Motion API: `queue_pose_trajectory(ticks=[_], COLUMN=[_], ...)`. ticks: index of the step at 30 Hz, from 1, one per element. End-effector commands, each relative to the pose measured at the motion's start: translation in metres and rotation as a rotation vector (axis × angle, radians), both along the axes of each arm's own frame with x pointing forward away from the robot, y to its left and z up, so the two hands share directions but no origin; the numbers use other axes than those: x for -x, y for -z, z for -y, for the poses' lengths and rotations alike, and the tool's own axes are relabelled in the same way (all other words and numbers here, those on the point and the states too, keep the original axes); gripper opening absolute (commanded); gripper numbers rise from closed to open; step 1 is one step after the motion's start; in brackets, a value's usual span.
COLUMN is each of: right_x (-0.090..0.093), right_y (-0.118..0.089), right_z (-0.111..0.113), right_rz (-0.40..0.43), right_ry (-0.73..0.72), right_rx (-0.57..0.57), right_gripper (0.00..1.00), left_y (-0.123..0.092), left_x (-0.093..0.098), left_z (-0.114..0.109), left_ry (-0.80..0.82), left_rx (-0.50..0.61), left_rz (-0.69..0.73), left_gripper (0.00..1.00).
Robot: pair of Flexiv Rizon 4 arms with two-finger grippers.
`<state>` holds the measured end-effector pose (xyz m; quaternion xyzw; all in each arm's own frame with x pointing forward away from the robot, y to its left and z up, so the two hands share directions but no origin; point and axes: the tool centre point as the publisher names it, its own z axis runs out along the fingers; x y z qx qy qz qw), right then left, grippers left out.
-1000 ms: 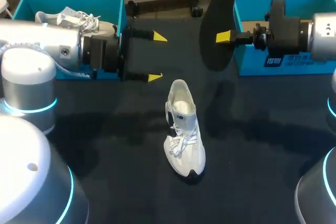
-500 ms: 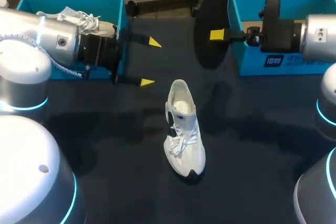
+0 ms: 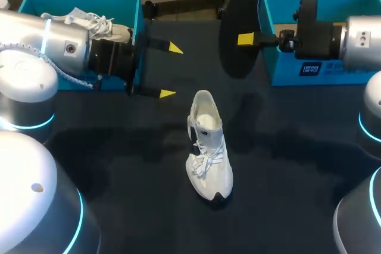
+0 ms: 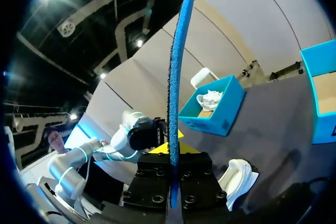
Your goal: Take the shoe out of the shoebox, open the shoe tongue, remove and reinsert the insole, then place the shoe into the shoebox
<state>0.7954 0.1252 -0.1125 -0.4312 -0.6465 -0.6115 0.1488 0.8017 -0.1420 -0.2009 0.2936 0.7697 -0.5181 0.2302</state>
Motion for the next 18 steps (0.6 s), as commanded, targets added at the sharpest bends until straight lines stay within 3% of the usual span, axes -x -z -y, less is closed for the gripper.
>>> queue_pose_trajectory(ticks=[1, 5, 10, 18], right_x=[-0.001, -0.001, -0.002, -0.017], right_y=[0.001, 0.001, 0.004, 0.018], right_z=[-0.002, -0.002, -0.001, -0.003], right_rz=[0.0, 0.0, 0.014, 0.257], right_ry=[0.002, 0.002, 0.007, -0.031], right_rx=[0.0, 0.0, 0.003, 0.016], right_gripper=[0.0, 0.0, 0.0, 0.0], left_y=[0.0, 0.002, 0.019, 0.045], left_x=[0.001, 0.002, 0.01, 0.022], left_z=[-0.001, -0.001, -0.009, -0.025], left_ry=[-0.001, 0.001, -0.033, -0.054], left_rx=[-0.003, -0.006, -0.028, -0.106], left_rz=[0.001, -0.013, -0.137, -0.222], left_gripper=[1.0, 1.0, 1.0, 1.0])
